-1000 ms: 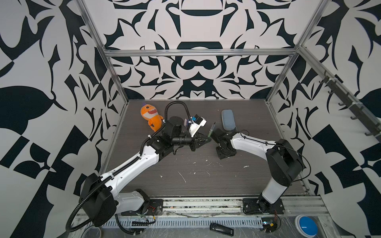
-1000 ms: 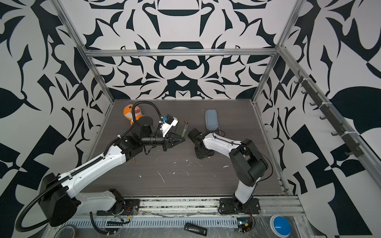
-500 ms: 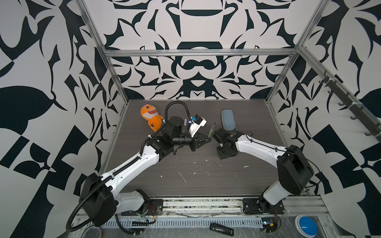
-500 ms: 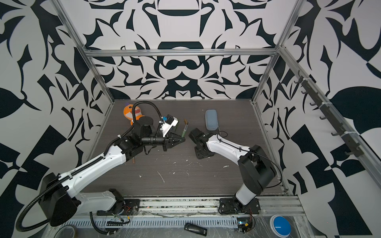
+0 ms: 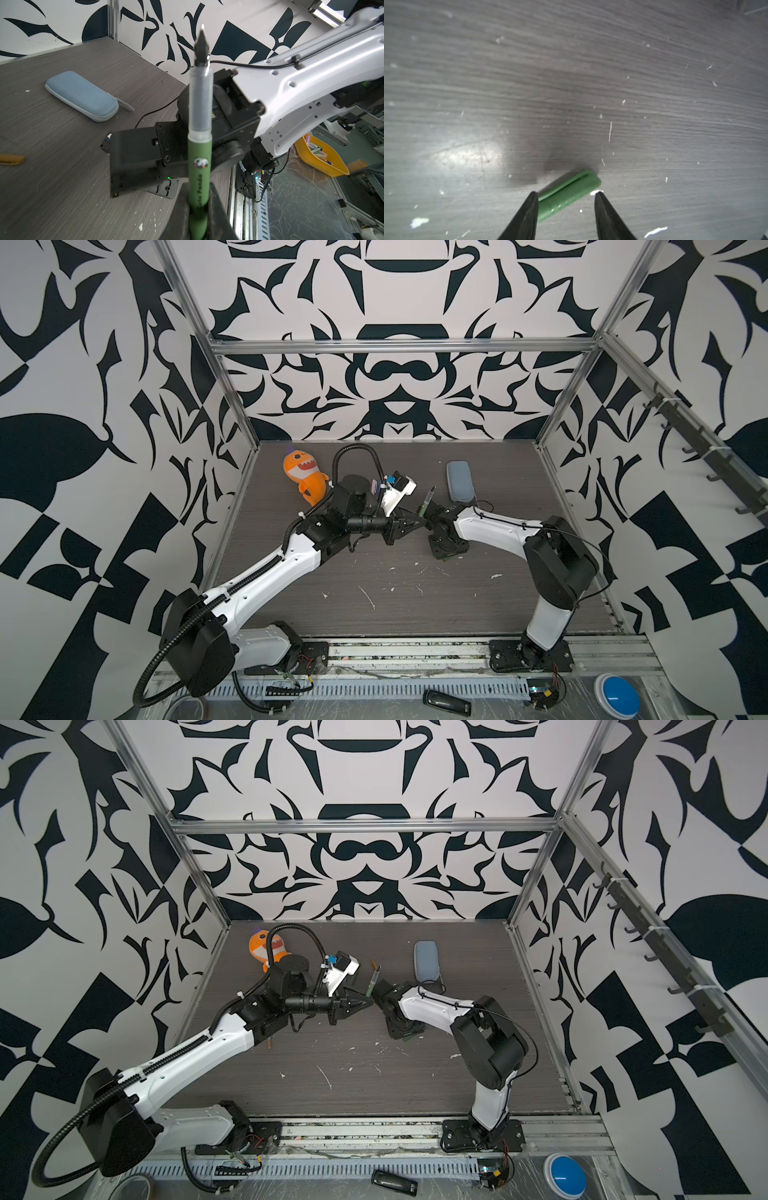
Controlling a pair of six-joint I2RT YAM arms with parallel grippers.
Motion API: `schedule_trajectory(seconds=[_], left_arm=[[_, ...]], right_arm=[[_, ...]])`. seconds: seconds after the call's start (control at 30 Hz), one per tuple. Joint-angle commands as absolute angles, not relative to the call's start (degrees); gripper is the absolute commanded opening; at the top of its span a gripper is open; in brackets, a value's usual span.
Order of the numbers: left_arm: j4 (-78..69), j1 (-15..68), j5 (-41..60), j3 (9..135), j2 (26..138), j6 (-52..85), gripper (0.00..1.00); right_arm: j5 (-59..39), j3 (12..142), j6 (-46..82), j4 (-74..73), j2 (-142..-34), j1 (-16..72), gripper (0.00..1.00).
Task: Insert the pens into the pen caps
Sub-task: 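Align the right gripper around the green cap and close on it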
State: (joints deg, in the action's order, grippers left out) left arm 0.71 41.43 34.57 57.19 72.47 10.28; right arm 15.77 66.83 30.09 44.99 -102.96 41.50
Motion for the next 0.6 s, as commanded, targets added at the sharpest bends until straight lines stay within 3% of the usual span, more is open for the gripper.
schedule_trajectory(seconds=[0.0,0.57], left_arm=[[0.9,41.6,36.0,58.7,74.4,10.4,0.03],[0.6,41.7,35.9,58.3,74.0,10.4,0.03]], right_arm=[[18.2,68.3,31.6,48.8,-101.3,43.5,0.48],[21.1,69.0,33.4,47.3,-103.6,44.6,0.48]])
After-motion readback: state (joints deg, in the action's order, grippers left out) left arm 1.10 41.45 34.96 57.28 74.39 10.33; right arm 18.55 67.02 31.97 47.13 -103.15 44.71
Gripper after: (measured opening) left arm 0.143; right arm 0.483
